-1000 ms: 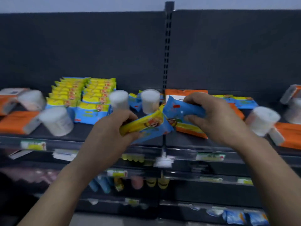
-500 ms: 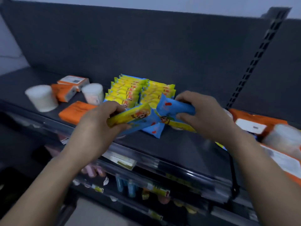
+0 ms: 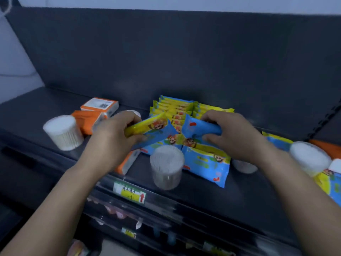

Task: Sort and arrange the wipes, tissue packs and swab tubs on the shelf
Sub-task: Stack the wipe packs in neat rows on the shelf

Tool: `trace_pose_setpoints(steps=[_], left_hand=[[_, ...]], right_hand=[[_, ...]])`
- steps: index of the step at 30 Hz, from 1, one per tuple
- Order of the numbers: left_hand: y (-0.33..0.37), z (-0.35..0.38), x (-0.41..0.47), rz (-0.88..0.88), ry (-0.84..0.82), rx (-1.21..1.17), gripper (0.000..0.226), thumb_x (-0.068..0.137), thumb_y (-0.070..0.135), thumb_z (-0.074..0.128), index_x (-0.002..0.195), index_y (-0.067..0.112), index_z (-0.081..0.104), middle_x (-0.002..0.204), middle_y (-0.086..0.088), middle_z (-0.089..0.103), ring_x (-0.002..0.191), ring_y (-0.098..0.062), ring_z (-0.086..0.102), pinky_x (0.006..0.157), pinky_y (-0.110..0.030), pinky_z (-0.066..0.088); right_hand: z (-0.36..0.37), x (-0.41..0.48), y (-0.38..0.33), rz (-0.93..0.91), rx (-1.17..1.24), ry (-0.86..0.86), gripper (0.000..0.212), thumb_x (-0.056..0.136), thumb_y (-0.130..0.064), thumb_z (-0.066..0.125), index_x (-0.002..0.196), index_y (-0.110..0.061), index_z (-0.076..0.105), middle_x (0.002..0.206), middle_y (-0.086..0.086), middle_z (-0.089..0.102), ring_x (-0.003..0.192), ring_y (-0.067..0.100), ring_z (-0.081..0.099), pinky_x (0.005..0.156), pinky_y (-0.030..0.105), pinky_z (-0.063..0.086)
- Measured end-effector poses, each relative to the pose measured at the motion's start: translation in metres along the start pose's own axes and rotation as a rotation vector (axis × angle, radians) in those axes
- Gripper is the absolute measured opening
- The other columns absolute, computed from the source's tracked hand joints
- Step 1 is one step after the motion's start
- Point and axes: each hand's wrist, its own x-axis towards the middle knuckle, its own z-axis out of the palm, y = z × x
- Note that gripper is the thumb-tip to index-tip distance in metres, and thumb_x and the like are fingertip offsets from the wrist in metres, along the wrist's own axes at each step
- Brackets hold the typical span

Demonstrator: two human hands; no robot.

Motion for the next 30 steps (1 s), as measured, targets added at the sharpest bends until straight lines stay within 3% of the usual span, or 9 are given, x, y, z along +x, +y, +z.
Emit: trace_pose_setpoints(steps=[5, 9, 13, 16, 19, 23, 25, 27, 30], left_hand=[[-0.028, 0.016, 0.036, 0.157, -0.22, -0.02, 0.024, 0.068, 0.019, 0.078, 0.078, 0.025, 0.057, 0.071, 0.007, 0.055, 0.068, 0.003, 0.047, 0.062, -0.008, 0.031], [-0.041, 0.032, 0.056, 0.243, -0.405, -0.038, 0.026, 0.07, 0.021, 0.077, 0.083, 0.027, 0.055, 0.07, 0.012, 0.05, 0.071, -0.013, 0.048, 0.058, -0.018, 0.033], [-0.049, 0.049, 0.068, 0.332, -0.511, -0.022, 0.031, 0.072, 0.02, 0.077, 0.1, 0.018, 0.063, 0.086, 0.007, 0.056, 0.086, -0.019, 0.055, 0.074, -0.033, 0.044], [-0.055, 0.062, 0.07, 0.382, -0.621, 0.014, 0.024, 0.074, 0.024, 0.075, 0.089, 0.027, 0.057, 0.081, 0.006, 0.054, 0.082, -0.021, 0.057, 0.07, -0.033, 0.045], [-0.06, 0.068, 0.073, 0.389, -0.669, -0.006, 0.029, 0.073, 0.026, 0.076, 0.081, 0.033, 0.049, 0.08, 0.005, 0.055, 0.079, -0.021, 0.056, 0.069, -0.036, 0.046], [-0.064, 0.069, 0.08, 0.379, -0.737, 0.059, 0.027, 0.072, 0.027, 0.076, 0.083, 0.03, 0.052, 0.085, 0.004, 0.059, 0.08, -0.02, 0.056, 0.07, -0.035, 0.046], [-0.063, 0.07, 0.083, 0.375, -0.742, 0.114, 0.029, 0.074, 0.028, 0.075, 0.095, 0.029, 0.055, 0.096, 0.003, 0.06, 0.091, -0.022, 0.056, 0.074, -0.032, 0.044], [-0.061, 0.074, 0.085, 0.401, -0.713, 0.215, 0.045, 0.077, 0.031, 0.072, 0.118, 0.024, 0.054, 0.114, 0.002, 0.056, 0.106, -0.021, 0.053, 0.081, -0.029, 0.041], [-0.059, 0.082, 0.088, 0.489, -0.657, 0.334, 0.051, 0.078, 0.033, 0.069, 0.123, 0.021, 0.048, 0.123, 0.001, 0.052, 0.113, -0.02, 0.047, 0.087, -0.029, 0.035]], right_hand=[[0.015, -0.004, -0.006, 0.209, -0.065, -0.014, 0.024, 0.081, -0.023, 0.067, 0.098, -0.032, 0.053, 0.087, -0.005, 0.058, 0.081, 0.019, 0.054, 0.07, 0.035, 0.046], [0.03, -0.011, -0.017, 0.349, -0.044, -0.039, 0.029, 0.078, -0.022, 0.07, 0.087, -0.036, 0.046, 0.084, -0.005, 0.059, 0.078, 0.018, 0.053, 0.069, 0.035, 0.044], [0.042, -0.02, -0.025, 0.434, -0.017, -0.08, 0.023, 0.079, -0.019, 0.069, 0.095, -0.027, 0.055, 0.091, -0.002, 0.062, 0.083, 0.02, 0.055, 0.075, 0.038, 0.046], [0.051, -0.023, -0.027, 0.472, -0.008, -0.118, 0.025, 0.079, -0.019, 0.069, 0.101, -0.024, 0.058, 0.094, 0.002, 0.063, 0.086, 0.022, 0.056, 0.076, 0.04, 0.048], [0.058, -0.021, -0.025, 0.487, 0.016, -0.156, 0.025, 0.079, -0.018, 0.069, 0.1, -0.025, 0.057, 0.095, -0.001, 0.062, 0.086, 0.021, 0.056, 0.076, 0.041, 0.049], [0.061, -0.009, -0.018, 0.484, -0.01, -0.174, 0.028, 0.081, -0.019, 0.068, 0.106, -0.025, 0.056, 0.1, 0.001, 0.062, 0.088, 0.021, 0.056, 0.076, 0.04, 0.049], [0.062, -0.003, -0.015, 0.469, -0.042, -0.189, 0.028, 0.082, -0.019, 0.066, 0.108, -0.025, 0.056, 0.101, 0.001, 0.062, 0.087, 0.02, 0.054, 0.074, 0.037, 0.048], [0.063, 0.001, -0.012, 0.445, -0.068, -0.203, 0.029, 0.084, -0.02, 0.065, 0.111, -0.024, 0.055, 0.104, 0.0, 0.061, 0.086, 0.017, 0.051, 0.073, 0.034, 0.046], [0.063, 0.007, -0.007, 0.394, -0.108, -0.21, 0.031, 0.086, -0.02, 0.062, 0.115, -0.022, 0.053, 0.112, 0.0, 0.059, 0.093, 0.016, 0.05, 0.073, 0.029, 0.039]])
